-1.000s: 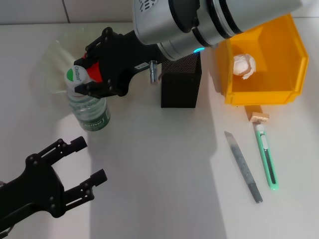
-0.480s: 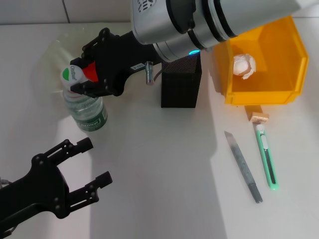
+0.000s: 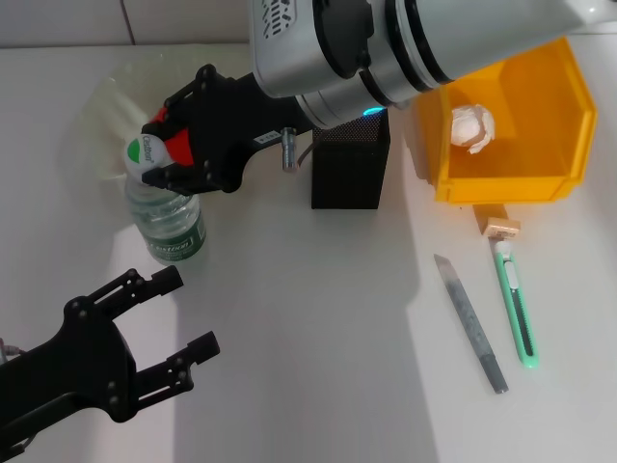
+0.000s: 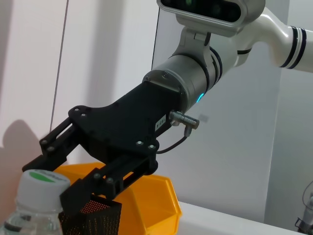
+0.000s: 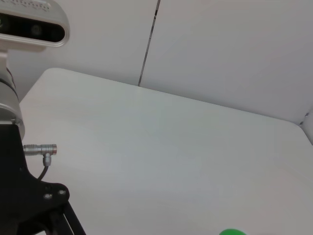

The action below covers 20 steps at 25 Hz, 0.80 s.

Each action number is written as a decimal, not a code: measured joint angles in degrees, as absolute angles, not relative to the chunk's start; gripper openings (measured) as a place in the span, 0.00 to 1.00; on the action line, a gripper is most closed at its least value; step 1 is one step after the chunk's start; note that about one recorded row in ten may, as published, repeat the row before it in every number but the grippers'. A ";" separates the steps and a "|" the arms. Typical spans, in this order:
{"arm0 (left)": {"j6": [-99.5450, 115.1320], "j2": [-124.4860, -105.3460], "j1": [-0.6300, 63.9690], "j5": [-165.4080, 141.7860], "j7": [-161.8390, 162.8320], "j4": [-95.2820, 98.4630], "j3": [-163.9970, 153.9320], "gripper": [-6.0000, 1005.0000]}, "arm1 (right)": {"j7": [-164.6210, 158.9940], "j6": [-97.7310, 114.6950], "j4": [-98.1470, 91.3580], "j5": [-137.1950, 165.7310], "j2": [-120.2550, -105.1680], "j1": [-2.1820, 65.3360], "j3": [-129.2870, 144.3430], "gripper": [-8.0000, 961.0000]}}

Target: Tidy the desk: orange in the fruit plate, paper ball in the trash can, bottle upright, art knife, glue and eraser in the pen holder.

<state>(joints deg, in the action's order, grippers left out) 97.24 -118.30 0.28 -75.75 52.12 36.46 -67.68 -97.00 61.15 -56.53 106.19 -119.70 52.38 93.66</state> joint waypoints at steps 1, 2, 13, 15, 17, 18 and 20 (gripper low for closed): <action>97.24 -118.30 0.31 -75.76 52.12 36.46 -67.68 0.80 | -96.99 60.72 -56.49 106.16 -119.70 52.13 93.74 0.44; 97.24 -118.30 0.31 -75.76 52.12 36.46 -67.68 0.80 | -96.99 60.72 -56.49 106.16 -119.70 52.13 93.74 0.44; 97.28 -118.30 0.45 -75.77 52.16 36.47 -67.67 0.80 | -97.00 60.67 -57.51 106.21 -119.71 50.60 93.81 0.54; 97.29 -118.30 0.45 -75.77 52.32 36.47 -67.67 0.80 | -97.15 60.66 -58.22 106.22 -119.71 50.23 93.72 0.57; 97.30 -118.30 0.53 -75.76 52.43 36.47 -67.67 0.80 | -97.25 60.60 -59.52 106.23 -119.71 49.44 93.55 0.60; 97.30 -118.30 0.57 -75.76 52.46 36.47 -67.68 0.80 | -97.28 60.53 -60.17 106.24 -119.71 49.01 93.49 0.62; 97.30 -118.30 0.67 -75.76 52.50 36.47 -67.67 0.80 | -97.35 60.51 -61.71 106.26 -119.71 48.11 93.29 0.64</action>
